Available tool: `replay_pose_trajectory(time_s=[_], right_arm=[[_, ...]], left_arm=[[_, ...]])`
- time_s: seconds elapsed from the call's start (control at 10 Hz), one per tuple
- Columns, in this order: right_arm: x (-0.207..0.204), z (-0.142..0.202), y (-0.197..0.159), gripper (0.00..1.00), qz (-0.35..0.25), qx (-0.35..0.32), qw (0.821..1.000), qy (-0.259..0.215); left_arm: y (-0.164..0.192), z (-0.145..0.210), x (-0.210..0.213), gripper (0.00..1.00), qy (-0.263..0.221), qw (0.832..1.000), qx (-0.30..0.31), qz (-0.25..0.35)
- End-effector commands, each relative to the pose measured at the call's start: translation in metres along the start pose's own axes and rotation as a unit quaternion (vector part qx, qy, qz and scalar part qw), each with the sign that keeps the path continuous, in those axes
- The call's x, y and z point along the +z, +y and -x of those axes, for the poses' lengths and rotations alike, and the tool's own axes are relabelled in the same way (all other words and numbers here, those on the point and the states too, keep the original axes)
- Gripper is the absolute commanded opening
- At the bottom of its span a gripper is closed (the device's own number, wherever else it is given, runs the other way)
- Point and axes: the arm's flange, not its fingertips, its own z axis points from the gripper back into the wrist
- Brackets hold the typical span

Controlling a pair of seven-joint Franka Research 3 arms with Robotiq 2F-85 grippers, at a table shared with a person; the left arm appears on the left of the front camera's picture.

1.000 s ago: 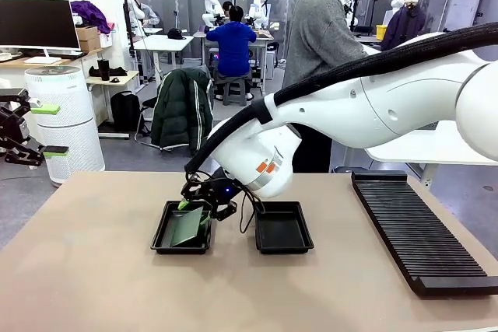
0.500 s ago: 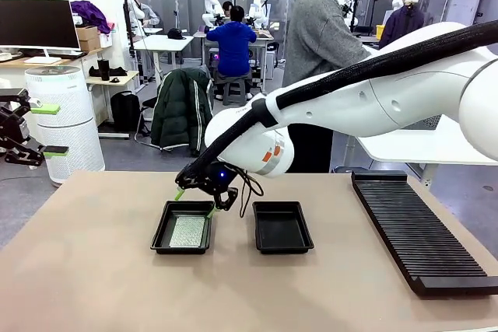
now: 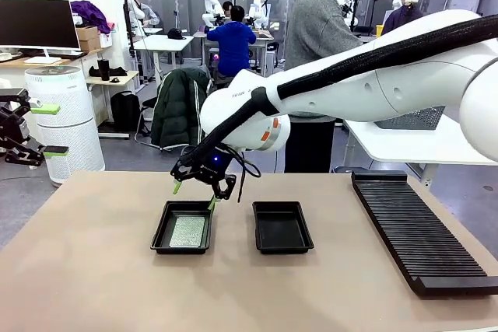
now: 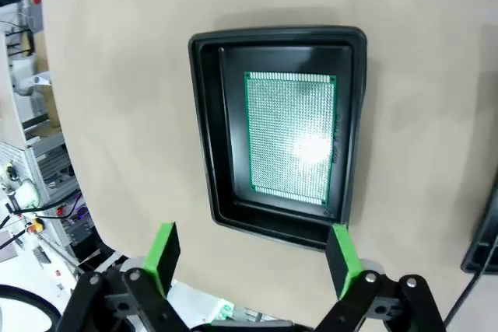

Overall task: Inspect and transfer BCBs to ESD trays.
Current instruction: Pick up the Blank PCB from the PCB Rack and place it in the left ESD tray.

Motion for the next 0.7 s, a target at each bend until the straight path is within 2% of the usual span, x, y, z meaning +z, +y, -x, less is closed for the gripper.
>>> replay_pose_trajectory(time_s=[0.0, 0.2, 0.6], right_arm=[[0.0098, 0.0034, 0.0087, 1.0, 0.029, -0.007, 1.0, -0.003], [0.0045, 0.0013, 0.0028, 1.0, 0.008, 0.0, 1.0, 0.002], [0.0045, 0.0013, 0.0028, 1.0, 0.008, 0.0, 1.0, 0.002]], left_arm=[[0.0, 0.0, 0.0008, 1.0, 0.0, 1.0, 0.0, 0.002], [0.0, 0.0, 0.0008, 1.0, 0.0, 1.0, 0.0, 0.002], [0.0, 0.0, 0.0008, 1.0, 0.0, 1.0, 0.0, 0.002]])
